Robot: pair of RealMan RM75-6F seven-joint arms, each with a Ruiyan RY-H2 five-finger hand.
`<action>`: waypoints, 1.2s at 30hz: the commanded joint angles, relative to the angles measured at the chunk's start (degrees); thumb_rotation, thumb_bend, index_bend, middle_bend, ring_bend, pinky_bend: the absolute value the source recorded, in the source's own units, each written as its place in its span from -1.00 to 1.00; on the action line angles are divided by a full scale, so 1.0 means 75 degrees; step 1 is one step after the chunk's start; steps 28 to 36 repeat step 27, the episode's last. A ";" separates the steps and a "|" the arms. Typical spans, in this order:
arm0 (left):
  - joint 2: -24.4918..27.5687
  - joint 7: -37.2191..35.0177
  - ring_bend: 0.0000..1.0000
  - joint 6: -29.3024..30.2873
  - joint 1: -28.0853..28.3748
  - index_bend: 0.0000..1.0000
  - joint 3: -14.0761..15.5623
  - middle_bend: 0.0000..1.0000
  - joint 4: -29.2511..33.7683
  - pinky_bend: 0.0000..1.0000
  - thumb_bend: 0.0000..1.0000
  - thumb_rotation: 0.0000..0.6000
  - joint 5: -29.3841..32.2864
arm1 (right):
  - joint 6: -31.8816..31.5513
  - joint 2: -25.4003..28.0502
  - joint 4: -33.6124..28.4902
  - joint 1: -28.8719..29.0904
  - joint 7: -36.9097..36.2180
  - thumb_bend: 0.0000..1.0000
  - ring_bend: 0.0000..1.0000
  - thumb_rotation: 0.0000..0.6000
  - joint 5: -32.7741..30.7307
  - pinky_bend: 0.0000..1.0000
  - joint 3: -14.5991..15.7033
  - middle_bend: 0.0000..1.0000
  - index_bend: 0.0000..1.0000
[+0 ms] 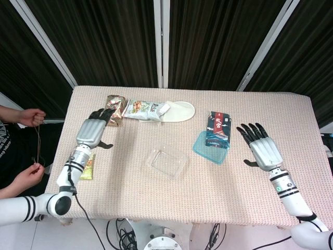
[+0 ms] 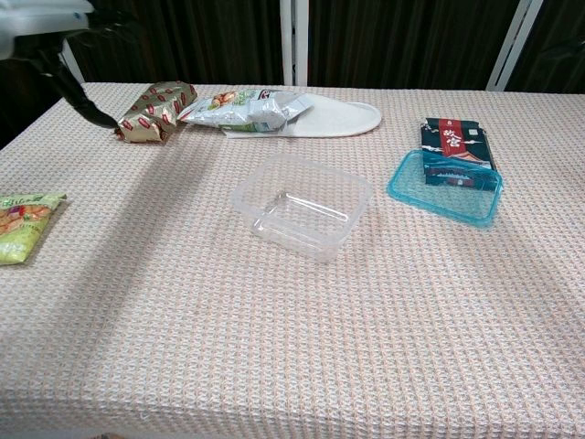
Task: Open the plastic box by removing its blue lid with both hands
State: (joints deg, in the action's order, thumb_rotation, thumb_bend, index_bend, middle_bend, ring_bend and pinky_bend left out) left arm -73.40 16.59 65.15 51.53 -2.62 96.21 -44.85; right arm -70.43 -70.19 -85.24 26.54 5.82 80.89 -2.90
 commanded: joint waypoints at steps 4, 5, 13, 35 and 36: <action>0.0431 -0.0468 -1.00 0.1687 -0.1435 -0.89 0.0441 -0.83 -0.0223 -0.81 -1.00 1.00 -0.1379 | -0.1388 0.0386 -0.0213 -0.0876 -0.0999 -0.94 -0.82 1.00 0.0214 -0.55 -0.0205 -0.51 -0.89; 0.0478 -0.0514 -1.00 0.1970 -0.1675 -0.87 0.0521 -0.81 -0.0294 -0.81 -1.00 1.00 -0.1614 | -0.1481 0.0437 -0.0219 -0.0971 -0.1099 -0.93 -0.81 1.00 0.0218 -0.54 -0.0204 -0.50 -0.87; 0.0840 -0.0683 -1.00 0.3467 -0.3225 -0.83 0.1023 -0.78 -0.0465 -0.84 -1.00 1.00 -0.2676 | -0.2012 0.0742 -0.0326 -0.1540 -0.1684 -0.85 -0.78 1.00 0.0343 -0.52 -0.0157 -0.49 -0.80; 0.1045 -0.0693 -1.00 0.4316 -0.5032 -0.82 0.1373 -0.78 0.0153 -0.88 -1.00 1.00 -0.3559 | -0.2358 0.0854 -0.0515 -0.2060 -0.1753 -0.83 -0.79 1.00 0.0779 -0.62 -0.0007 -0.53 -0.80; 0.1045 -0.0693 -1.00 0.4316 -0.5032 -0.82 0.1373 -0.78 0.0153 -0.88 -1.00 1.00 -0.3559 | -0.2358 0.0854 -0.0515 -0.2060 -0.1753 -0.83 -0.79 1.00 0.0779 -0.62 -0.0007 -0.53 -0.80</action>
